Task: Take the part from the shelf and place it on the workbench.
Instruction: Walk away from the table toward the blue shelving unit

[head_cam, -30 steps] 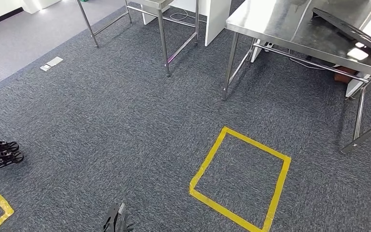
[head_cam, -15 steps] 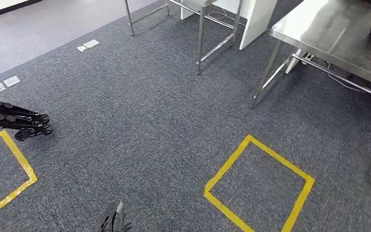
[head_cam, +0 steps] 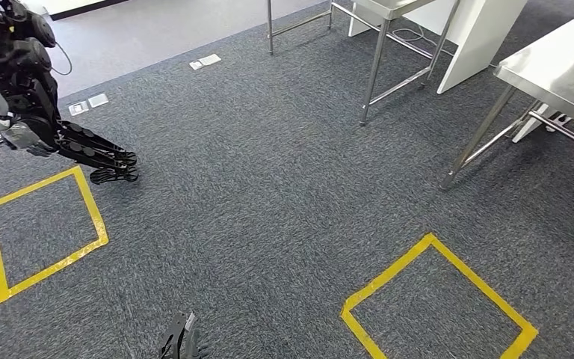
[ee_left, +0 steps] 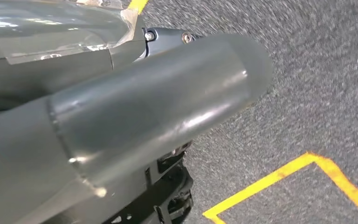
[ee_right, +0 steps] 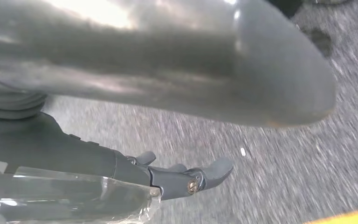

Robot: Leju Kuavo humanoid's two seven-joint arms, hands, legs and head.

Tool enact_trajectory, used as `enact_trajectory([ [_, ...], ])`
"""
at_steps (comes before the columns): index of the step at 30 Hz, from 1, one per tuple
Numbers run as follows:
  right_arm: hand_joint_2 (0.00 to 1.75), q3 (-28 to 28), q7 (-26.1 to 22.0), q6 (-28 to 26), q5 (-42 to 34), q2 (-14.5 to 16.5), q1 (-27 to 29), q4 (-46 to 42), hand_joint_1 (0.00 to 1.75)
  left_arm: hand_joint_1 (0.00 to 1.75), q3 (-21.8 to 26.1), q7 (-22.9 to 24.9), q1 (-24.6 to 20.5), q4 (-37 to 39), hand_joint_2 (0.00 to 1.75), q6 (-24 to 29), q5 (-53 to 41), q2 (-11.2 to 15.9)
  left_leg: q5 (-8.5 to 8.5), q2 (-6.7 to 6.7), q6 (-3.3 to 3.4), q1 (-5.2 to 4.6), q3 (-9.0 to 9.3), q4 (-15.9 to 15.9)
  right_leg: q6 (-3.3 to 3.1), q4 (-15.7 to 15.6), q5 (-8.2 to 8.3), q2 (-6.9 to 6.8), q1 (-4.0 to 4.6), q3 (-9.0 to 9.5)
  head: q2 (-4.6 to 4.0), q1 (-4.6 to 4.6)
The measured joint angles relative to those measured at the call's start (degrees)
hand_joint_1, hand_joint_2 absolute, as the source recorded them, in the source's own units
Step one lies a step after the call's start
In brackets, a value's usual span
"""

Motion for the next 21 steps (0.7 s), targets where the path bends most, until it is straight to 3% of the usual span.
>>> enact_trajectory([
  [2,0.0,-0.01,-0.02,0.01,0.01,-0.01,0.16,0.01,0.0,0.0,-0.01,0.0,-0.13,-0.01,0.0,0.01,0.0,-0.02,-3.98,3.63,-0.56,0.12,-3.31,6.96,-0.55,-0.13,0.01,-1.68,0.08,0.09,0.0,-0.42],
  [3,0.0,-0.01,-0.02,0.02,0.02,-0.02,0.26,0.02,0.0,0.0,-0.01,-0.01,-0.16,-0.01,0.0,-0.01,0.0,-0.02,-5.59,4.45,-0.86,0.32,-5.15,10.69,-0.65,-0.11,-0.03,-2.58,0.16,0.08,0.0,-0.49],
  [4,0.0,-0.02,-0.01,0.03,0.02,-0.03,0.32,0.02,0.0,0.0,-0.01,-0.21,-0.11,-0.01,0.0,-0.14,0.08,-0.02,-6.33,4.88,-1.11,0.53,-6.4,13.2,-0.69,-0.1,-0.07,-3.46,0.19,0.06,0.0,-0.47],
  [5,0.0,-0.02,0.01,-0.01,0.03,-0.03,0.33,0.01,0.0,0.0,-0.01,-0.57,-0.01,-0.02,0.0,-0.49,0.31,-0.02,-5.98,5.17,-1.32,0.72,-6.58,13.66,-0.65,-0.09,-0.12,-4.26,0.18,0.06,0.0,-0.5],
  [6,0.0,-0.03,0.04,-0.09,0.03,-0.02,0.31,0.01,0.0,0.0,0.01,-0.94,0.08,-0.06,0.0,-0.95,0.62,-0.03,-4.63,5.58,-1.45,0.89,-5.45,11.71,-0.55,-0.08,-0.21,-4.98,0.13,0.12,0.0,-0.49],
  [8,0.0,-0.03,0.11,-0.28,0.02,-0.01,0.32,0.01,0.0,0.0,0.04,-1.41,0.03,-0.32,0.0,-1.74,1.24,-0.14,-1.28,8.16,-1.44,0.97,-0.76,3.7,-0.04,0.0,-0.58,-6.29,0.2,0.43,0.0,-0.59],
  [10,0.0,-0.03,0.09,-0.4,-0.02,-0.04,0.4,0.0,0.0,0.0,0.08,-1.22,-0.27,-0.72,0.0,-1.9,1.44,-0.43,0.18,10.17,-0.83,0.7,2.33,-1.63,0.69,0.05,-1.07,-7.54,0.57,0.7,0.0,-0.59],
  [11,0.0,-0.04,0.07,-0.45,-0.04,-0.05,0.4,0.0,0.0,0.0,0.09,-1.11,-0.38,-0.89,0.0,-1.9,1.48,-0.58,0.15,10.13,-0.43,0.47,2.56,-2.23,1.04,-0.04,-1.23,-8.15,0.74,0.95,0.0,-0.51],
  [13,0.0,-0.06,0.02,-0.57,-0.08,-0.03,0.29,0.0,0.0,0.0,0.09,-0.9,-0.35,-1.07,0.0,-1.89,1.48,-0.78,0.39,8.56,0.49,0.31,2.44,-2.43,1.68,-0.17,-1.46,-8.91,0.62,1.45,0.0,-0.36],
  [15,0.0,-0.07,-0.01,-0.6,-0.09,0.0,0.29,0.0,0.0,0.0,0.12,-0.75,-0.34,-1.17,0.0,-1.82,1.48,-0.87,0.85,7.18,1.47,0.47,2.46,-2.79,1.86,2.08,-3.0,-6.5,0.34,0.67,0.0,-0.21],
  [17,0.0,-0.08,0.02,-0.61,-0.09,0.0,0.51,0.02,0.0,0.0,0.19,-0.7,-0.5,-1.32,0.0,-1.79,1.51,-1.05,1.14,5.66,2.13,0.5,2.34,-2.9,1.39,9.15,-6.33,-2.96,0.21,-2.6,0.0,0.04],
  [19,0.0,-0.1,0.09,-0.61,-0.04,-0.02,0.78,0.07,0.0,0.0,0.27,-0.67,-0.49,-1.43,0.0,-1.8,1.56,-1.24,1.21,3.84,2.31,0.35,2.18,-2.88,1.3,16.45,-8.7,-1.78,0.25,-6.36,0.0,0.14],
  [20,0.0,-0.13,0.14,-0.61,0.0,-0.04,0.84,0.09,0.0,0.0,0.33,-0.66,-0.41,-1.46,0.0,-1.79,1.59,-1.28,1.23,2.92,2.32,0.31,2.16,-2.85,1.56,17.41,-8.57,-1.64,0.26,-7.09,0.0,0.16],
  [21,0.0,-0.14,0.15,-0.61,0.05,-0.07,0.86,0.1,0.0,0.0,0.38,-0.64,-0.34,-1.46,0.0,-1.78,1.61,-1.3,1.24,2.03,2.32,0.29,2.18,-2.82,1.99,15.95,-7.51,-1.5,0.24,-6.68,0.0,0.18],
])
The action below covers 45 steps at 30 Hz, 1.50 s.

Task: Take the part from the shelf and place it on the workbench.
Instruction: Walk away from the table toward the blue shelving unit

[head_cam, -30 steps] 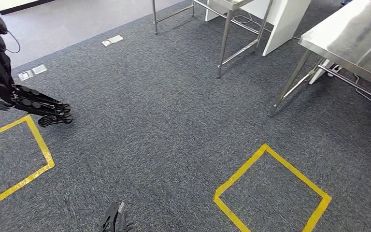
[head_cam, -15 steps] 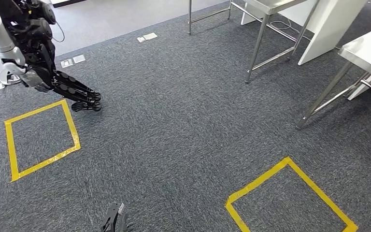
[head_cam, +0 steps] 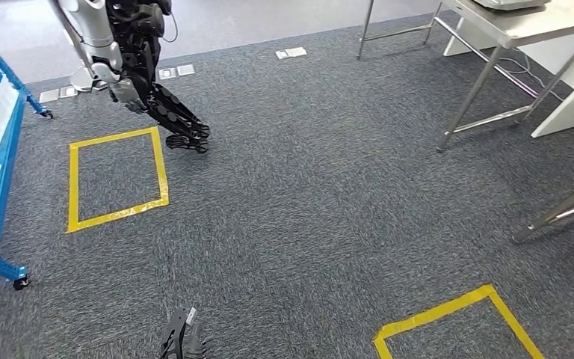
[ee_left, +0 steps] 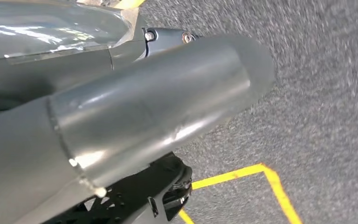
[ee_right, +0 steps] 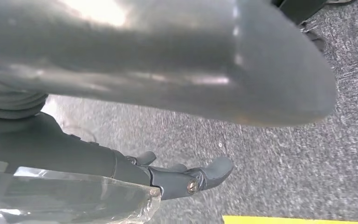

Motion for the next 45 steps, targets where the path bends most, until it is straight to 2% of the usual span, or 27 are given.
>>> enact_trajectory([
  [2,0.0,-0.02,0.01,0.0,0.09,-0.05,-0.08,0.01,0.0,0.0,0.08,0.01,0.03,-0.03,0.0,0.03,0.02,-0.06,0.05,-1.7,-0.14,0.0,0.03,0.15,0.8,-8.03,3.69,1.47,-0.24,3.31,0.0,0.05],
  [4,0.0,-0.02,0.01,0.0,0.16,-0.05,-0.17,0.04,0.0,0.0,0.13,0.02,0.02,-0.1,0.0,0.04,0.01,-0.16,0.07,-3.09,-0.63,-0.2,-0.12,0.41,0.6,-13.99,6.15,3.01,-0.38,5.75,0.0,0.09],
  [5,0.0,-0.02,0.02,0.0,0.21,-0.05,-0.23,0.06,0.0,0.0,0.15,0.02,0.04,-0.13,0.0,0.05,-0.01,-0.19,0.13,-3.58,-0.99,-0.26,-0.25,0.44,0.19,-14.8,6.45,3.27,-0.31,6.1,0.0,0.1],
  [7,0.0,-0.05,0.06,0.0,0.3,-0.02,-0.33,0.07,0.0,0.0,0.17,0.03,0.17,-0.15,0.0,0.07,-0.04,-0.19,0.35,-4.31,-1.76,-0.13,-0.54,0.35,-0.74,-14.83,6.78,2.25,-0.14,6.29,0.0,0.04],
  [9,0.0,-0.13,0.1,0.0,0.34,-0.03,-0.45,0.06,0.0,0.0,0.19,0.04,0.29,-0.16,0.0,0.1,-0.05,-0.13,-0.8,-2.4,-2.27,-0.14,-1.49,1.96,-1.57,-15.12,7.17,1.13,-0.26,6.46,0.0,-0.13],
  [11,0.0,-0.24,0.1,0.0,0.36,-0.08,-0.39,0.07,0.0,0.0,0.19,0.06,0.2,-0.17,0.0,0.12,-0.06,-0.12,-4.25,1.04,-2.58,-0.25,-4.29,7.78,-2.15,-15.26,7.26,-0.26,-0.14,6.46,0.0,-0.46],
  [13,0.0,-0.35,0.1,0.0,0.36,-0.09,-0.21,0.07,0.0,0.0,0.19,0.07,0.15,-0.19,0.0,0.12,-0.07,-0.14,-7.32,2.57,-2.85,-0.11,-7.74,14.87,-2.44,-15.25,7.15,-1.89,0.15,6.4,0.0,-0.66],
  [14,0.0,-0.39,0.1,0.0,0.36,-0.09,-0.17,0.07,0.0,0.0,0.19,0.07,0.23,-0.2,0.0,0.12,-0.08,-0.13,-7.51,2.89,-2.91,-0.03,-8.45,16.39,-2.48,-15.25,7.11,-2.68,0.23,6.37,0.0,-0.68],
  [15,0.0,-0.41,0.1,0.0,0.36,-0.09,-0.2,0.07,0.0,0.0,0.19,0.07,0.32,-0.2,0.0,0.12,-0.08,-0.12,-6.65,3.19,-2.91,0.04,-7.99,15.68,-2.5,-15.25,7.07,-3.43,0.26,6.37,0.0,-0.73],
  [16,0.0,-0.43,0.1,0.0,0.36,-0.09,-0.26,0.07,0.0,0.0,0.19,0.07,0.37,-0.21,0.0,0.12,-0.08,-0.1,-5.02,3.71,-2.84,0.08,-6.35,12.81,-2.49,-15.24,7.02,-4.11,0.27,6.44,0.0,-0.74],
  [18,0.0,-0.45,0.1,0.0,0.36,-0.08,-0.39,0.07,0.0,0.0,0.19,0.07,0.27,-0.27,0.0,0.12,-0.08,-0.08,-2.06,6.27,-2.47,-0.11,-1.85,4.98,-2.26,-15.19,6.77,-5.31,0.52,6.68,0.0,-0.75],
  [20,0.0,-0.46,0.04,0.16,0.42,-0.07,-0.51,0.07,0.0,0.0,0.19,0.19,0.05,-0.38,0.0,0.33,-0.08,-0.09,-1.33,7.8,-1.84,-0.56,0.2,1.14,-1.74,-15.15,6.46,-6.34,0.87,6.95,0.0,-0.57],
  [22,0.0,-0.48,-0.11,0.64,0.52,0.01,-0.65,0.07,0.0,0.0,0.23,0.49,0.0,-0.43,0.0,0.75,-0.08,0.01,-1.33,6.61,-1.12,-0.94,0.02,0.8,-1.17,-15.26,6.27,-7.52,0.99,7.29,0.0,-0.45],
  [23,0.0,-0.49,-0.2,0.98,0.56,0.05,-0.75,0.07,0.0,0.0,0.26,0.62,0.06,-0.42,0.0,0.92,-0.08,0.1,-1.14,5.89,-0.73,-0.9,0.05,0.58,-0.92,-15.09,6.03,-7.31,0.87,7.27,0.0,-0.44],
  [25,0.0,-0.5,-0.4,1.66,0.6,0.16,-0.88,0.07,0.0,0.0,0.43,0.69,0.02,-0.42,0.0,0.91,-0.08,0.26,-0.59,4.47,0.08,-0.58,0.16,0.1,-0.82,-12.1,4.21,-4.42,0.62,5.99,0.0,-0.25],
  [27,0.0,-0.5,-0.56,2.29,0.6,0.24,-0.82,0.1,0.0,0.0,0.62,0.7,-0.1,-0.42,0.0,0.73,-0.08,0.26,-0.3,2.82,0.53,-0.45,0.02,0.01,-1.2,-4.51,0.86,-1.03,0.45,2.4,0.0,0.01],
  [29,0.0,-0.5,-0.69,2.7,0.6,0.28,-0.7,0.14,0.0,0.0,0.81,0.7,0.03,-0.39,0.0,0.64,-0.08,0.22,-0.22,0.94,0.6,-0.52,-0.1,0.06,-1.11,1.59,-0.88,-0.22,0.45,-0.79,0.0,0.06],
  [30,0.0,-0.5,-0.78,2.81,0.62,0.29,-0.66,0.15,0.0,0.0,0.93,0.7,0.13,-0.37,0.0,0.65,-0.08,0.25,-0.19,0.02,0.59,-0.53,-0.1,0.09,-0.77,1.54,-0.32,-0.11,0.44,-0.99,0.0,0.08],
  [31,0.0,-0.5,-0.85,2.85,0.66,0.29,-0.68,0.15,0.0,0.0,1.03,0.69,0.21,-0.34,0.0,0.65,-0.08,0.28,-0.16,-0.9,0.53,-0.52,-0.05,0.13,-0.31,-1.02,1.19,0.14,0.37,0.0,0.0,0.08],
  [33,0.0,-0.5,-0.93,2.9,0.85,0.29,-0.79,0.15,0.0,0.0,1.11,0.65,0.22,-0.31,0.0,0.65,-0.08,0.28,-0.12,-2.54,0.27,-0.56,-0.02,0.32,0.38,-9.36,4.85,2.21,0.09,3.53,0.0,0.12],
  [35,0.0,-0.5,-0.95,2.97,1.07,0.33,-0.92,0.18,0.0,0.0,1.14,0.6,0.22,-0.3,0.0,0.67,-0.16,0.27,-0.03,-3.78,-0.31,-0.65,-0.28,0.45,0.04,-14.16,6.66,3.88,-0.01,5.51,0.0,0.14],
  [37,0.0,-0.5,-0.95,3.05,1.24,0.4,-1.06,0.2,0.0,0.0,1.19,0.57,0.33,-0.27,0.0,0.71,-0.33,0.31,0.25,-4.78,-1.1,-0.54,-0.67,0.31,-0.86,-14.57,6.97,3.22,0.2,5.73,0.0,0.14],
  [38,0.0,-0.52,-0.95,3.05,1.3,0.42,-1.15,0.2,0.0,0.0,1.25,0.57,0.44,-0.23,0.0,0.76,-0.42,0.37,0.22,-4.6,-1.43,-0.45,-0.88,0.44,-1.31,-14.7,7.19,2.61,0.18,5.88,0.0,0.1],
  [40,0.0,-0.57,-0.97,3.06,1.41,0.43,-1.19,0.2,0.0,0.0,1.4,0.6,0.56,-0.19,0.0,0.99,-0.51,0.46,-1.36,-1.86,-1.94,-0.53,-2.03,2.7,-2.06,-15.14,7.54,1.3,0.05,6.02,0.0,-0.21],
  [42,0.0,-0.66,-1.01,3.06,1.5,0.42,-1.09,0.2,0.0,0.0,1.54,0.7,0.47,-0.17,0.0,1.47,-0.67,0.48,-5.28,1.74,-2.43,-0.49,-5.22,9.51,-2.59,-15.28,7.51,-0.28,0.24,6.09,0.0,-0.64],
  [44,0.0,-0.76,-1.02,3.06,1.61,0.39,-0.97,0.2,0.0,0.0,1.6,1.07,0.5,-0.15,0.0,2.63,-1.06,0.48,-8.09,2.89,-2.87,-0.19,-8.55,16.43,-2.86,-15.27,7.38,-2.09,0.44,6.07,0.0,-0.79],
  [45,0.0,-0.8,-1.02,3.06,1.66,0.39,-0.99,0.2,0.0,0.0,1.6,1.27,0.61,-0.13,0.0,3.27,-1.31,0.49,-7.89,3.07,-2.99,-0.07,-8.82,17.11,-2.9,-15.27,7.34,-2.9,0.47,6.06,0.0,-0.85],
])
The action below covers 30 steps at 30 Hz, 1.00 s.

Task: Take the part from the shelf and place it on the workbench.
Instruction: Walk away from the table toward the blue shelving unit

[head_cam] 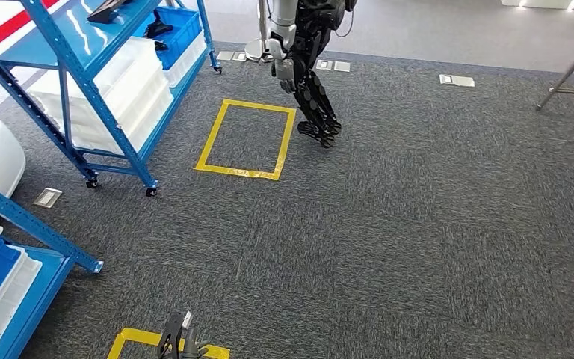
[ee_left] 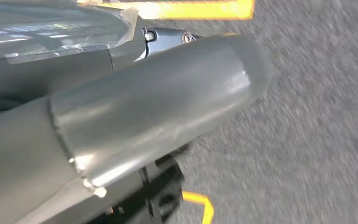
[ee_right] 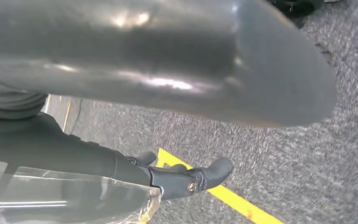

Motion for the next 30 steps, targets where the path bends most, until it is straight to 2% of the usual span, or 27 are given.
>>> enact_trajectory([
  [1,0.0,-0.03,0.0,0.0,0.05,0.01,-0.05,0.0,0.0,0.0,0.01,0.15,0.09,0.02,0.0,0.52,-0.2,0.01,1.19,0.25,-0.04,0.09,0.95,-1.62,0.0,0.0,-0.04,-0.75,0.01,0.03,0.0,-0.01],
  [2,0.0,-0.04,0.0,0.0,0.1,0.03,-0.13,0.0,0.0,0.0,0.01,0.19,0.12,0.04,0.0,0.79,-0.33,0.04,3.0,0.97,0.04,0.13,3.06,-5.29,0.04,0.01,-0.11,-1.41,0.01,0.12,0.0,-0.03],
  [4,0.0,-0.04,0.0,0.0,0.19,0.07,-0.24,0.0,0.0,0.0,0.02,0.22,-0.06,0.04,0.0,0.97,-0.44,0.1,5.64,3.83,0.49,-0.09,7.62,-13.25,0.4,0.05,-0.42,-2.53,0.3,0.34,0.0,-0.04],
  [5,0.0,-0.05,0.0,0.0,0.21,0.07,-0.28,0.0,0.0,0.0,0.02,0.22,-0.19,0.04,0.0,0.98,-0.45,0.12,6.13,4.76,0.8,-0.3,8.92,-15.54,0.7,0.07,-0.63,-3.06,0.49,0.51,0.0,0.02],
  [6,0.0,-0.05,0.0,0.0,0.23,0.07,-0.31,0.0,0.0,0.0,0.03,0.22,-0.28,0.05,0.0,0.98,-0.47,0.14,6.1,5.03,1.11,-0.56,9.33,-16.41,1.02,0.06,-0.81,-3.62,0.65,0.71,0.0,0.11],
  [8,0.0,-0.08,0.0,0.0,0.27,0.12,-0.41,-0.01,0.0,0.0,0.03,0.21,-0.28,0.07,0.0,1.0,-0.45,0.17,6.3,3.5,1.78,-0.71,9.25,-16.65,1.56,0.05,-1.14,-4.61,0.67,1.02,0.0,0.21],
  [9,0.0,-0.08,0.01,-0.01,0.32,0.15,-0.47,-0.01,0.0,0.0,0.04,0.1,-0.24,0.08,0.0,1.09,-0.43,0.19,6.5,2.82,2.13,-0.64,9.31,-16.87,1.76,0.44,-1.52,-4.03,0.57,0.96,0.0,0.28],
  [10,0.0,-0.09,0.01,-0.03,0.37,0.2,-0.49,-0.01,0.0,0.0,0.05,-0.09,-0.27,0.09,0.0,1.42,-0.42,0.2,6.75,2.15,2.54,-0.46,9.4,-17.08,1.83,1.79,-2.37,-2.67,0.44,0.44,0.0,0.38],
  [12,0.0,-0.1,0.05,-0.13,0.48,0.25,-0.38,-0.01,0.0,0.0,0.08,-1.06,-0.47,0.09,0.0,3.3,-0.64,0.07,7.06,0.66,3.1,-0.29,9.4,-17.24,1.6,8.06,-5.33,0.98,0.17,-2.31,0.0,0.69],
  [13,0.0,-0.14,0.09,-0.19,0.51,0.27,-0.23,0.01,0.0,0.0,0.08,-2.0,-0.56,0.09,0.0,4.87,-0.8,-0.04,7.12,-0.25,3.25,-0.27,9.34,-17.23,1.48,12.35,-6.96,2.05,0.11,-4.36,0.0,0.78],
  [14,0.0,-0.2,0.13,-0.24,0.55,0.28,-0.09,0.01,0.0,0.0,0.08,-3.26,-0.59,0.09,0.0,6.5,-1.02,-0.16,7.14,-1.22,3.29,-0.28,9.3,-17.21,1.54,15.78,-8.0,2.53,0.06,-6.14,0.0,0.81],
  [15,0.0,-0.3,0.16,-0.28,0.64,0.28,0.03,0.02,0.0,0.0,0.09,-4.59,-0.58,0.09,0.0,7.84,-1.16,-0.22,7.15,-2.2,3.3,-0.28,9.31,-17.19,1.82,17.41,-8.17,2.69,-0.01,-7.15,0.0,0.83],
  [16,0.0,-0.39,0.18,-0.31,0.77,0.29,0.08,0.02,0.0,0.0,0.14,-5.63,-0.58,0.09,0.0,8.76,-1.22,-0.26,7.15,-3.16,3.27,-0.27,9.36,-17.15,2.29,16.67,-7.37,2.82,-0.14,-7.08,0.0,0.85],
  [17,0.0,-0.46,0.22,-0.32,0.97,0.3,0.05,0.02,0.0,0.0,0.21,-6.21,-0.6,0.09,0.0,9.19,-1.28,-0.3,7.14,-4.06,3.22,-0.22,9.44,-17.09,2.87,13.54,-5.69,3.13,-0.34,-5.87,0.0,0.84],
  [18,0.0,-0.5,0.29,-0.32,1.25,0.3,-0.02,0.02,0.0,0.0,0.28,-6.3,-0.63,0.09,0.0,8.99,-1.26,-0.33,7.12,-4.91,3.08,-0.18,9.47,-16.99,3.44,9.19,-3.68,4.15,-0.65,-4.08,0.0,0.88],
  [19,0.0,-0.51,0.39,-0.25,1.53,0.33,-0.11,0.03,0.0,0.0,0.35,-6.11,-0.65,0.09,0.0,8.26,-1.2,-0.36,7.04,-5.71,2.83,-0.26,9.44,-16.78,3.71,5.24,-2.01,5.21,-0.9,-2.52,0.0,0.92],
  [20,0.0,-0.51,0.49,-0.14,1.78,0.36,-0.23,0.04,0.0,0.0,0.39,-5.91,-0.62,0.09,0.0,7.1,-1.16,-0.39,7.0,-6.34,2.52,-0.31,9.31,-16.63,3.71,2.51,-0.93,6.0,-1.03,-1.42,0.0,0.93],
  [21,0.0,-0.5,0.58,0.01,1.97,0.39,-0.36,0.05,0.0,0.0,0.41,-5.68,-0.54,0.09,0.0,5.88,-1.11,-0.37,7.01,-6.86,2.13,-0.33,9.12,-16.57,3.43,1.23,-0.47,6.5,-1.01,-0.88,0.0,0.93],
  [23,0.0,-0.52,0.7,0.31,2.25,0.46,-0.61,0.07,0.0,0.0,0.56,-5.04,-0.21,0.11,0.0,4.59,-1.01,-0.22,7.23,-7.75,1.35,-0.15,8.76,-16.7,2.54,1.05,-0.2,5.58,-0.75,-0.74,0.0,0.85],
  [24,0.0,-0.54,0.74,0.4,2.4,0.49,-0.7,0.07,0.0,0.0,0.74,-4.55,-0.01,0.13,0.0,4.54,-0.8,-0.13,7.08,-7.35,1.05,-0.09,8.53,-16.5,2.14,0.94,-0.01,5.08,-0.75,-0.66,0.0,0.82],
  [26,0.0,-0.58,0.76,0.46,2.7,0.56,-0.74,0.07,0.0,0.0,1.2,-3.62,0.19,0.18,0.0,4.59,-0.16,0.0,4.98,-4.34,0.61,-0.15,7.01,-13.38,1.26,0.65,0.26,3.79,-0.81,-0.63,0.0,0.39],
  [27,0.0,-0.59,0.76,0.47,2.78,0.56,-0.7,0.07,0.0,0.0,1.43,-3.31,0.18,0.19,0.0,4.58,0.13,-0.01,2.97,-2.32,0.44,-0.2,5.34,-9.85,0.94,0.62,0.24,3.0,-0.66,-0.61,0.0,0.19],
  [28,0.0,-0.59,0.77,0.48,2.83,0.55,-0.62,0.07,0.0,0.0,1.62,-3.1,0.15,0.2,0.0,4.58,0.29,0.0,0.96,-0.97,0.28,-0.2,3.42,-5.85,0.66,0.62,0.18,2.19,-0.51,-0.63,0.0,-0.03],
  [29,0.0,-0.6,0.78,0.48,2.89,0.53,-0.55,0.08,0.0,0.0,1.77,-2.83,0.15,0.2,0.0,4.62,0.37,0.01,-0.47,-0.36,0.16,-0.14,1.67,-2.26,0.55,0.63,0.11,1.32,-0.36,-0.66,0.0,-0.07],
  [30,0.0,-0.6,0.79,0.49,2.99,0.51,-0.53,0.07,0.0,0.0,1.92,-2.4,0.2,0.22,0.0,4.7,0.47,0.03,-0.95,-0.09,0.1,-0.08,0.65,-0.19,0.47,0.63,0.05,0.49,-0.26,-0.69,0.0,-0.09],
])
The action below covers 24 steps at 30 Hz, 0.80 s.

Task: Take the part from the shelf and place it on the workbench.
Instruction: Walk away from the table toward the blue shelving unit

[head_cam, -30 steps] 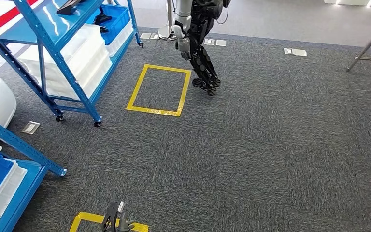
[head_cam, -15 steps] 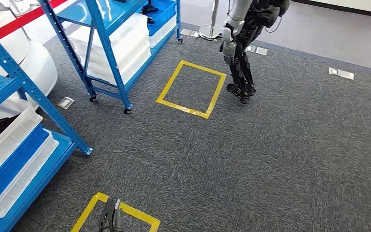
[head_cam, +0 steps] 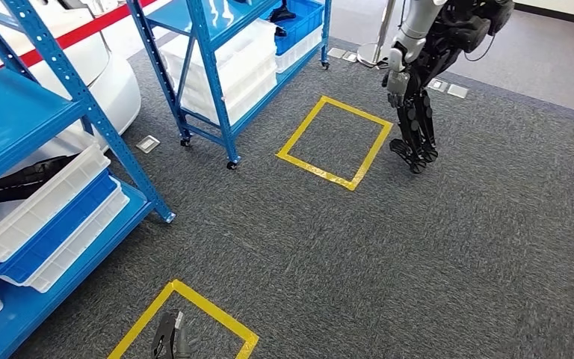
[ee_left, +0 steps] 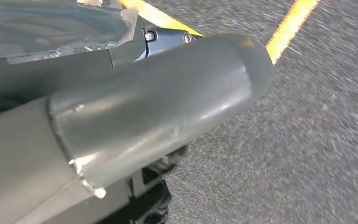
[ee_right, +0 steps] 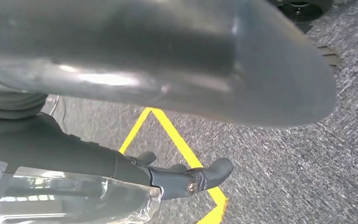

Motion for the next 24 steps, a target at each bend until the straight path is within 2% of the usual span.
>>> enact_trajectory([
  [1,0.0,-0.01,0.03,0.03,0.17,-0.02,-0.03,0.0,0.0,0.0,0.18,0.59,0.06,0.03,0.0,0.09,0.14,0.03,0.71,0.16,0.01,0.06,0.26,-0.4,-0.04,0.0,-0.04,-0.73,0.05,0.01,0.0,-0.04],
  [2,0.0,-0.01,0.08,0.08,0.39,-0.02,-0.1,0.0,0.0,0.0,0.39,1.28,0.1,0.05,0.0,0.17,0.27,0.07,2.27,0.5,0.09,0.11,1.7,-2.97,-0.06,0.0,-0.07,-1.46,0.1,0.05,0.0,-0.05],
  [4,0.0,-0.01,0.2,0.33,0.8,-0.02,-0.34,-0.01,0.0,0.0,0.77,2.49,-0.02,0.09,0.0,0.04,0.55,0.16,5.61,2.76,0.47,-0.09,6.45,-11.33,0.09,0.02,-0.26,-2.72,0.39,0.32,0.0,-0.08],
  [5,0.0,-0.01,0.26,0.48,0.95,-0.04,-0.48,-0.01,0.0,0.0,0.87,2.9,-0.16,0.09,0.0,-0.21,0.66,0.19,6.52,3.67,0.72,-0.28,8.14,-14.35,0.26,0.01,-0.37,-3.26,0.56,0.46,0.0,-0.04],
  [6,0.0,-0.01,0.33,0.61,1.04,-0.05,-0.6,-0.01,0.0,0.0,0.93,3.19,-0.3,0.09,0.0,-0.48,0.77,0.21,6.82,4.28,0.95,-0.5,8.97,-15.94,0.48,0.01,-0.48,-3.73,0.72,0.59,0.0,-0.03],
  [8,0.0,-0.01,0.47,0.76,1.14,-0.05,-0.82,-0.01,0.0,0.0,1.07,3.51,-0.45,0.09,0.0,-0.84,0.89,0.24,6.92,3.22,1.43,-0.72,8.91,-16.29,0.96,-0.07,-0.65,-4.66,0.84,0.84,0.0,0.06],
  [9,0.0,-0.01,0.53,0.79,1.17,-0.03,-0.94,-0.01,0.0,0.0,1.15,3.61,-0.43,0.09,0.0,-0.87,0.9,0.24,7.12,2.6,1.72,-0.59,8.97,-16.53,1.24,0.03,-0.82,-4.62,0.75,0.87,0.0,0.06],
  [11,0.0,0.0,0.63,0.86,1.26,-0.02,-1.14,-0.01,0.0,0.0,1.39,3.77,-0.56,0.09,0.0,-1.0,0.94,0.22,7.64,1.18,2.47,-0.21,9.16,-17.03,1.57,2.53,-2.36,-2.01,0.57,-0.1,0.0,0.27],
  [12,0.0,0.01,0.68,0.89,1.31,-0.05,-1.12,-0.01,0.0,0.0,1.46,3.78,-0.69,0.09,0.0,-1.15,0.95,0.16,7.79,0.64,2.69,-0.08,9.13,-17.09,1.48,5.23,-3.66,-0.16,0.41,-1.34,0.0,0.44],
  [13,0.0,0.01,0.78,0.92,1.39,-0.07,-1.06,0.0,0.0,0.0,1.54,3.73,-0.85,0.09,0.0,-1.44,0.95,0.09,7.89,-0.12,2.87,-0.06,9.05,-17.1,1.35,9.22,-5.32,1.34,0.39,-3.17,0.0,0.59],
  [14,0.0,0.01,0.91,0.94,1.46,-0.09,-0.96,0.01,0.0,0.0,1.6,3.63,-0.93,0.09,0.0,-1.79,0.94,0.02,7.95,-0.88,2.94,-0.08,8.96,-17.1,1.3,13.16,-6.75,1.94,0.38,-5.05,0.0,0.68],
  [15,0.0,0.01,1.02,0.96,1.54,-0.13,-0.89,0.01,0.0,0.0,1.66,3.47,-0.93,0.11,0.0,-2.17,0.91,-0.05,7.99,-1.86,2.95,-0.08,8.91,-17.08,1.52,15.54,-7.25,2.14,0.33,-6.34,0.0,0.72],
  [16,0.0,0.01,1.12,0.96,1.61,-0.17,-0.84,0.02,0.0,0.0,1.71,3.28,-0.91,0.14,0.0,-2.54,0.88,-0.08,8.02,-2.83,2.93,-0.07,8.9,-17.05,1.88,16.41,-7.08,2.26,0.27,-6.96,0.0,0.73],
  [17,0.0,0.0,1.17,0.96,1.64,-0.22,-0.83,0.02,0.0,0.0,1.73,3.07,-0.9,0.16,0.0,-2.85,0.76,-0.09,8.06,-3.76,2.87,-0.03,8.93,-17.0,2.41,14.36,-5.78,2.48,0.15,-6.18,0.0,0.74],
  [18,0.0,-0.01,1.19,0.95,1.66,-0.28,-0.85,0.02,0.0,0.0,1.74,2.78,-0.92,0.17,0.0,-3.18,0.59,-0.11,8.08,-4.75,2.74,0.03,8.96,-16.93,3.01,10.25,-3.78,3.32,-0.08,-4.44,0.0,0.75],
  [19,0.0,-0.02,1.2,0.93,1.64,-0.32,-0.84,0.02,0.0,0.0,1.74,2.49,-1.0,0.18,0.0,-3.46,0.42,-0.13,8.07,-5.51,2.51,-0.02,8.91,-16.78,3.28,6.11,-2.21,4.68,-0.32,-2.68,0.0,0.79],
  [20,0.0,-0.03,1.2,0.91,1.6,-0.34,-0.84,0.03,0.0,0.0,1.73,2.13,-1.08,0.18,0.0,-3.91,0.2,-0.17,8.1,-6.31,2.15,-0.05,8.74,-16.68,3.25,2.63,-0.9,5.71,-0.49,-1.14,0.0,0.8],
  [21,0.0,-0.04,1.19,0.87,1.56,-0.35,-0.82,0.04,0.0,0.0,1.73,1.82,-1.13,0.18,0.0,-4.36,0.03,-0.21,8.16,-6.99,1.75,-0.07,8.53,-16.64,2.97,0.68,-0.28,6.49,-0.55,-0.28,0.0,0.81],
  [22,0.0,-0.08,1.18,0.84,1.53,-0.34,-0.78,0.05,0.0,0.0,1.73,1.57,-1.14,0.19,0.0,-4.91,-0.08,-0.23,8.29,-7.58,1.3,-0.05,8.3,-16.7,2.48,0.25,-0.19,6.49,-0.45,-0.11,0.0,0.82],
  [23,0.0,-0.15,1.14,0.78,1.51,-0.31,-0.78,0.05,0.0,0.0,1.72,1.36,-1.09,0.2,0.0,-5.52,-0.17,-0.21,8.44,-8.2,0.9,0.08,8.08,-16.81,1.95,0.16,0.01,5.72,-0.48,-0.06,0.0,0.8],
  [24,0.0,-0.24,1.07,0.7,1.5,-0.28,-0.77,0.05,0.0,0.0,1.72,1.22,-1.02,0.22,0.0,-6.05,-0.22,-0.17,8.24,-7.73,0.62,0.09,7.84,-16.53,1.52,0.02,0.19,5.09,-0.52,-0.02,0.0,0.77],
])
